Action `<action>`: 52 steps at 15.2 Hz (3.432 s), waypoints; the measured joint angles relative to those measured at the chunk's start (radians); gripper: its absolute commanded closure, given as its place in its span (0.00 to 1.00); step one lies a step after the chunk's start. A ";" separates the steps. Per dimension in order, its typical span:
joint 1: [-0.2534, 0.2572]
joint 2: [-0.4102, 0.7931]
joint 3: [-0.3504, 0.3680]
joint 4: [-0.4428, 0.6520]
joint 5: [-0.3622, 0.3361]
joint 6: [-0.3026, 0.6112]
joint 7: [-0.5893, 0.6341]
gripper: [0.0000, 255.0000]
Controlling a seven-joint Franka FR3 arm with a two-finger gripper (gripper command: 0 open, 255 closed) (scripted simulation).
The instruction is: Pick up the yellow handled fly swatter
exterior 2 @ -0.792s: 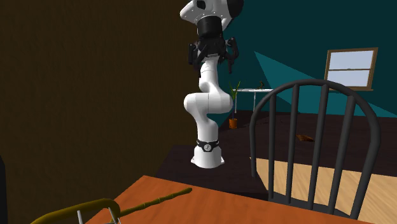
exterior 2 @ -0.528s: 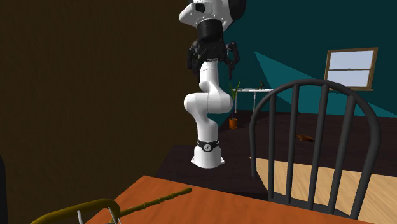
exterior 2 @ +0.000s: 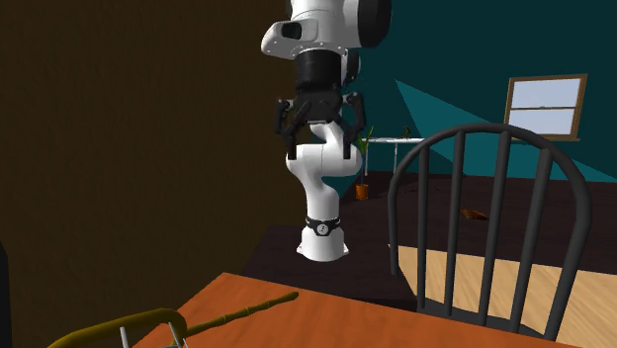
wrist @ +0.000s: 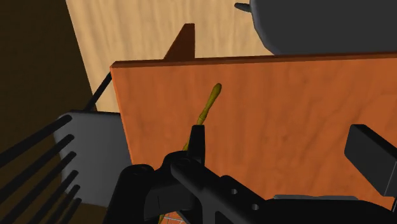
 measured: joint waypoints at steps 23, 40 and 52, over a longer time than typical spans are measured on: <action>-0.120 0.697 -0.019 0.367 -0.249 0.223 0.493 0.00; -0.121 0.714 -0.022 0.343 -0.255 0.264 0.501 1.00; -0.121 0.656 -0.017 0.428 -0.236 0.123 0.472 1.00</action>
